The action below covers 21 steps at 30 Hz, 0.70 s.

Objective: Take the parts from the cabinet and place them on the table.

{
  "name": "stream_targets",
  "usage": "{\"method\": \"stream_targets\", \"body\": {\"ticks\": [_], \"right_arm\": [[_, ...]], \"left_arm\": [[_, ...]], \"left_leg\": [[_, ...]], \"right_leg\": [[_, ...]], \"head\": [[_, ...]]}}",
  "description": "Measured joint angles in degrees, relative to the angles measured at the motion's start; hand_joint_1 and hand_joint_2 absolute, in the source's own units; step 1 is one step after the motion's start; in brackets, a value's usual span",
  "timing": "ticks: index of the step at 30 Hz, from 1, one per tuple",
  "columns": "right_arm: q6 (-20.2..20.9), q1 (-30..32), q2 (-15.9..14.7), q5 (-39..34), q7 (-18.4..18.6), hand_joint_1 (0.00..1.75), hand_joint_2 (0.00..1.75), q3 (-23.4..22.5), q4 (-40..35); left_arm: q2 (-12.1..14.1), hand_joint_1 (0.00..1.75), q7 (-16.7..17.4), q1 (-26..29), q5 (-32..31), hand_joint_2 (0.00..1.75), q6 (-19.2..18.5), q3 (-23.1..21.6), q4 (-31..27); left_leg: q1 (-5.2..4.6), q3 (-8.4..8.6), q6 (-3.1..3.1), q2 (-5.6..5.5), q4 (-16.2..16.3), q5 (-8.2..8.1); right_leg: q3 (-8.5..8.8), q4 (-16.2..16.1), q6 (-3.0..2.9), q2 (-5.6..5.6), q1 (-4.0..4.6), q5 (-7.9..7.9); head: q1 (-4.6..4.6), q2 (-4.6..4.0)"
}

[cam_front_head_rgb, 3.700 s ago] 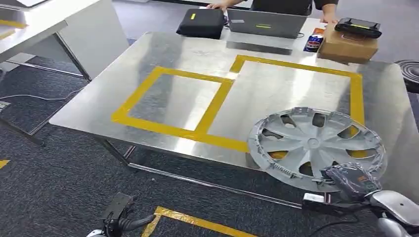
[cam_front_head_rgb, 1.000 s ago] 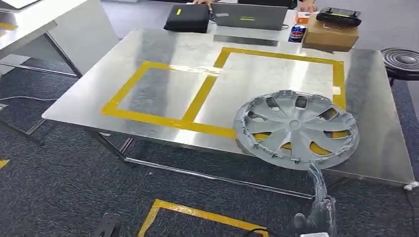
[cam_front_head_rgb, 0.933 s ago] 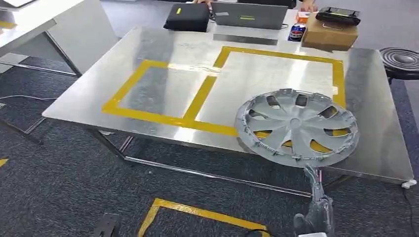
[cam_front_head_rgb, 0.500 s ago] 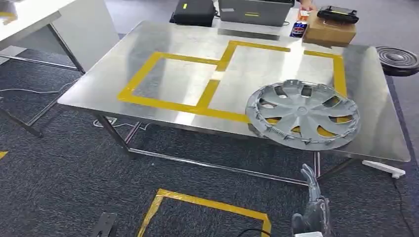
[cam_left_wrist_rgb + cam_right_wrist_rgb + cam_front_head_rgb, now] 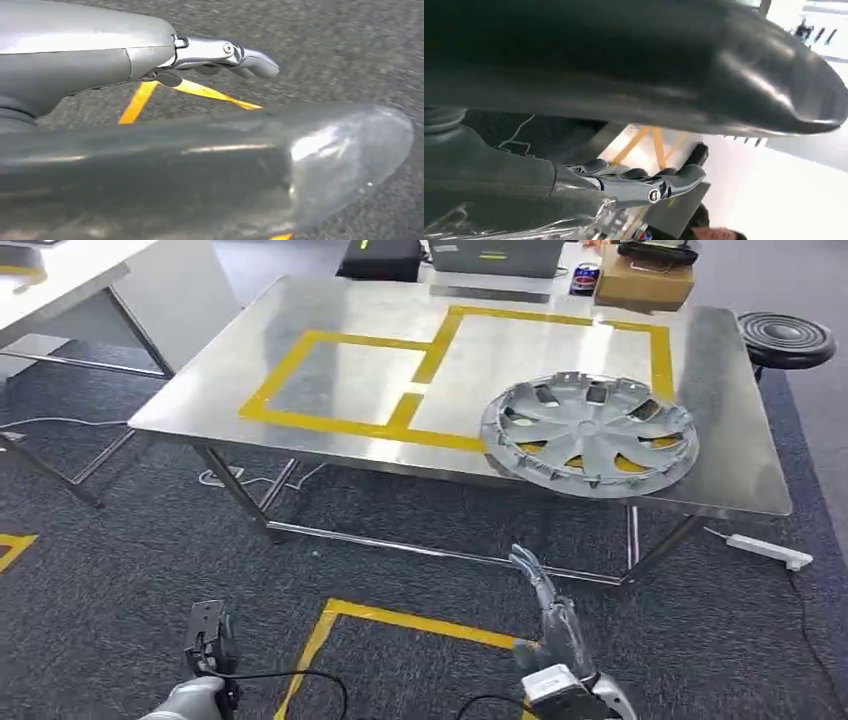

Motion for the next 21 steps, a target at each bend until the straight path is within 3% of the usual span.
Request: {"method": "stream_targets", "body": {"ticks": [1,2,3,4,5,7,8,9,10,12,13,14,15,17,18,19,20,21], "right_arm": [[0.2,-0.4,0.0,0.0,0.2,0.00,0.00,0.2,0.2],[0.2,-0.7,0.0,0.0,0.2,0.00,0.00,0.4,0.4],[0.3,-1.0,0.0,0.0,0.3,0.00,0.00,0.5,0.4],[0.3,-1.2,0.0,0.0,0.3,0.00,0.00,0.7,0.5],[0.3,-1.4,0.0,0.1,0.6,0.00,0.00,0.9,0.7],[0.5,-1.9,0.0,0.3,1.2,0.00,0.00,1.4,1.0],[0.5,-2.0,0.0,0.5,1.3,0.00,0.00,1.5,1.3],[0.5,-2.1,0.0,0.6,1.6,0.00,0.00,1.6,1.5],[0.6,-2.1,0.0,0.6,1.7,0.00,0.00,1.6,1.6],[0.6,-2.4,0.0,0.7,1.9,0.00,0.00,1.6,2.0],[0.6,-2.5,0.0,0.6,1.9,0.00,0.00,1.6,2.2],[0.6,-2.6,0.0,0.6,1.9,0.00,0.00,1.6,2.4],[0.6,-2.6,0.0,0.6,1.9,0.00,0.00,1.6,2.6],[0.5,-2.6,0.0,0.6,1.9,0.00,0.00,1.6,2.8],[0.5,-2.7,0.0,0.6,1.9,0.00,0.00,1.6,2.9],[0.5,-2.9,0.0,0.7,1.9,0.00,0.00,1.6,2.9],[0.5,-3.1,0.0,0.7,1.9,0.00,0.00,1.6,2.9],[0.5,-3.1,0.0,0.7,1.9,0.00,0.00,1.6,3.0]], "left_arm": [[0.0,0.00,0.0,-0.2,0.1,0.00,0.0,0.1,0.0],[0.0,0.00,0.0,-0.5,0.1,0.00,0.0,0.2,0.0],[-0.4,0.00,0.0,-0.9,0.1,0.00,0.0,0.3,0.0],[-0.2,0.00,0.1,-1.3,0.2,0.00,-0.1,0.5,0.0],[-0.2,0.00,0.1,-1.5,0.3,0.00,-0.1,0.6,0.0],[0.0,0.00,0.7,-1.0,0.6,0.00,-0.1,0.7,0.0],[0.2,0.00,0.8,-0.8,0.6,0.00,0.0,0.9,0.0],[0.2,0.00,1.0,-0.9,0.6,0.00,0.0,1.0,0.0],[0.2,0.00,1.1,-1.0,0.6,0.00,0.0,1.1,0.0],[0.3,0.00,1.2,-1.0,0.4,0.00,-0.3,1.1,0.0],[0.4,0.00,1.3,-0.8,0.3,0.00,-0.5,1.1,0.0],[0.6,0.00,1.3,-0.6,-0.1,0.00,-0.9,1.1,0.0],[0.7,0.00,1.3,-0.4,-0.2,0.00,-1.1,1.1,0.0],[1.1,0.00,1.3,0.0,-0.2,0.00,-1.6,1.1,0.0],[1.2,0.00,1.3,0.0,-0.2,0.00,-1.7,1.1,0.0],[1.2,0.00,1.3,-0.1,-0.2,0.00,-2.0,1.1,-0.1],[1.3,0.00,1.3,0.0,-0.2,0.00,-2.1,1.1,-0.1],[1.4,0.00,1.3,0.0,-0.5,0.00,-2.3,1.1,-0.1]], "left_leg": [[0.31,2.63,-0.42,0.22,-3.3,2.15],[0.65,6.34,-1.07,1.55,-8.3,2.85],[0.91,9.83,-1.71,3.99,-12.7,1.50],[0.21,10.48,-0.40,3.57,-15.1,0.10],[0.37,9.57,0.63,3.47,-15.0,0.08],[-0.08,8.70,1.81,2.36,-14.8,0.82],[-0.03,8.24,2.54,1.98,-14.8,1.48],[-0.05,7.36,3.01,1.47,-14.8,2.32],[-0.09,6.55,3.36,0.80,-14.8,3.07],[-0.49,4.61,3.76,-0.49,-14.8,4.57],[-0.76,3.69,3.85,-1.10,-14.8,5.27],[-0.98,2.77,3.90,-1.64,-14.7,5.97],[-1.15,1.96,3.90,-2.16,-14.7,6.60],[-1.37,0.49,3.76,-3.46,-14.7,7.95],[-1.31,-0.01,3.67,-4.10,-14.7,8.67],[-1.63,-0.49,3.32,-4.61,-14.6,9.27],[-1.34,-0.59,3.14,-5.13,-14.9,10.16],[-1.12,-0.70,2.79,-5.63,-15.1,10.88]], "right_leg": [[-1.00,0.5,0.36,-0.46,-0.35,0.37],[-1.81,1.3,0.80,-0.93,-0.44,0.64],[-2.54,2.1,1.22,-1.29,-0.02,0.71],[-3.08,2.6,1.61,-1.89,-0.09,1.00],[-3.26,2.7,2.03,-2.42,-0.03,1.46],[-3.27,2.2,2.60,-3.54,-0.51,2.42],[-3.61,2.4,3.01,-3.47,-0.70,2.34],[-4.46,3.8,3.31,-1.13,-0.95,-0.75],[-5.19,6.9,3.29,0.18,-0.89,-4.37],[-7.40,16.4,3.00,1.09,-0.57,-10.48],[-7.80,19.5,2.69,1.17,-0.38,-11.56],[-7.21,20.5,2.28,1.21,-0.08,-11.02],[-5.66,19.5,1.79,1.26,0.20,-9.55],[0.37,12.3,0.51,2.33,0.79,-5.75],[4.07,7.2,-0.27,4.61,1.06,-6.29],[7.01,2.5,-0.92,6.28,0.93,-8.01],[7.14,1.8,0.17,5.92,0.95,-8.13],[6.42,1.7,0.19,5.59,1.20,-7.69]], "head": [[-0.02,0.00],[-0.04,0.00],[-0.61,0.00],[-0.74,0.00],[-0.59,0.00],[-0.65,0.00],[-0.74,0.00],[-0.64,0.00],[-0.59,0.00],[-0.44,0.00],[-0.50,0.00],[-0.48,0.00],[-0.50,0.00],[-0.52,0.00],[-0.50,0.00],[-0.59,0.00],[-0.63,0.00],[-0.41,0.00]]}}
